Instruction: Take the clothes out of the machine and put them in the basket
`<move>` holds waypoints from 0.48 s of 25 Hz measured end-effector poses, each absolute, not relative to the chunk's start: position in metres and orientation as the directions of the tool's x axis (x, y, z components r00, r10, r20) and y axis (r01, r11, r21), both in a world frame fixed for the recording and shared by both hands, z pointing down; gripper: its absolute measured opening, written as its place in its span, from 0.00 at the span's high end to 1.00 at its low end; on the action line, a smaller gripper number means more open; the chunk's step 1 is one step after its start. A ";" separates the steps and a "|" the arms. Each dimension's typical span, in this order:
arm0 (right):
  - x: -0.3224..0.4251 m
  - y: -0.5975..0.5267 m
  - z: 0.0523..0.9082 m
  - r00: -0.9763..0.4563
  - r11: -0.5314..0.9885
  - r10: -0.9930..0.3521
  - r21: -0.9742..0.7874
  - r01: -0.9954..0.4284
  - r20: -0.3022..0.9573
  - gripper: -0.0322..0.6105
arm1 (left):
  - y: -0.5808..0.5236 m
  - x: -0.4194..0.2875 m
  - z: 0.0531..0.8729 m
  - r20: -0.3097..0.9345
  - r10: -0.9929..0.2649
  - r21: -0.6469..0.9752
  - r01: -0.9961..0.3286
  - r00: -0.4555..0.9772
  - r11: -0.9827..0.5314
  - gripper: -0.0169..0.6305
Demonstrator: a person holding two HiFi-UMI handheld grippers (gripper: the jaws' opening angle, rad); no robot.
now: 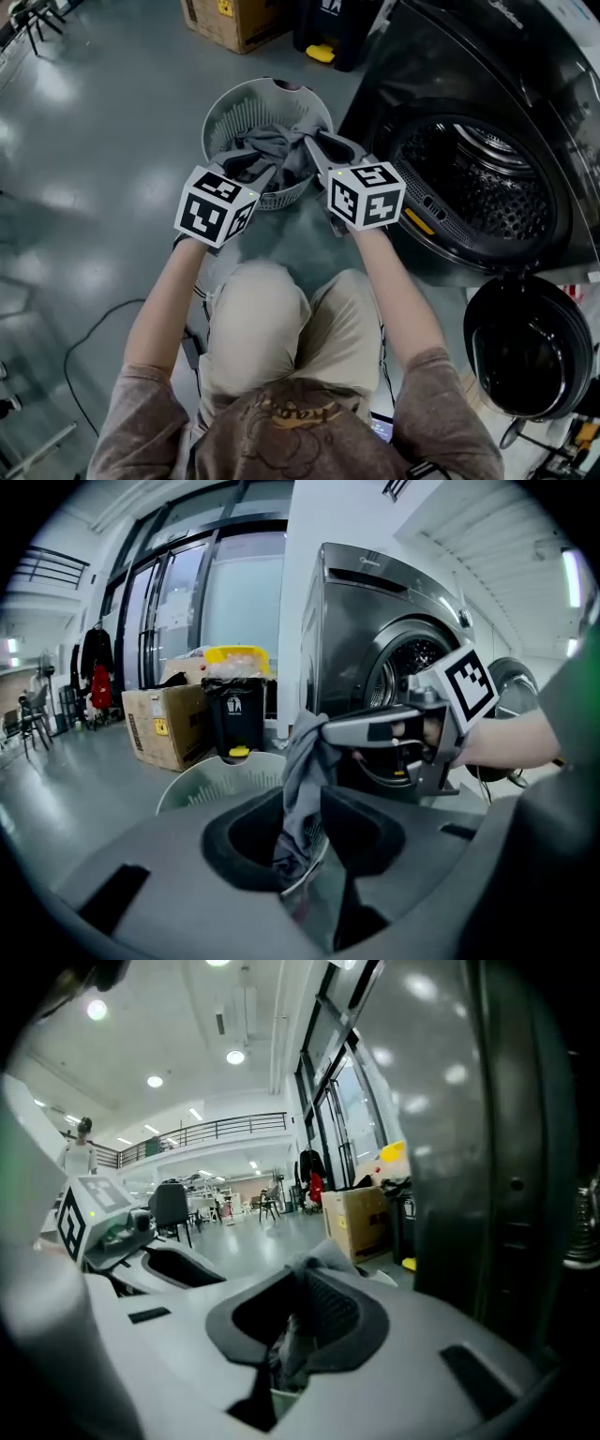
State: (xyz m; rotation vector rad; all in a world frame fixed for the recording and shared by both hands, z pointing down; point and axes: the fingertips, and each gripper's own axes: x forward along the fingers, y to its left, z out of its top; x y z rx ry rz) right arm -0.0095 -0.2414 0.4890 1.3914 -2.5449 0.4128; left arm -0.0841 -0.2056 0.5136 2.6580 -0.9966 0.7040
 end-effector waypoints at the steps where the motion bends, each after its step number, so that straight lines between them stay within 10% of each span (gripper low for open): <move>1: -0.021 -0.248 0.487 -0.546 0.533 -0.777 -0.135 -0.835 0.313 0.89 | -0.207 -0.091 0.514 0.506 -0.565 0.040 -0.672 0.652 -0.740 0.77; 12: -0.082 -0.293 0.503 -0.616 0.603 -0.713 -0.157 -0.782 0.334 0.85 | -0.218 -0.149 0.529 0.530 -0.609 0.075 -0.748 0.590 -0.659 0.77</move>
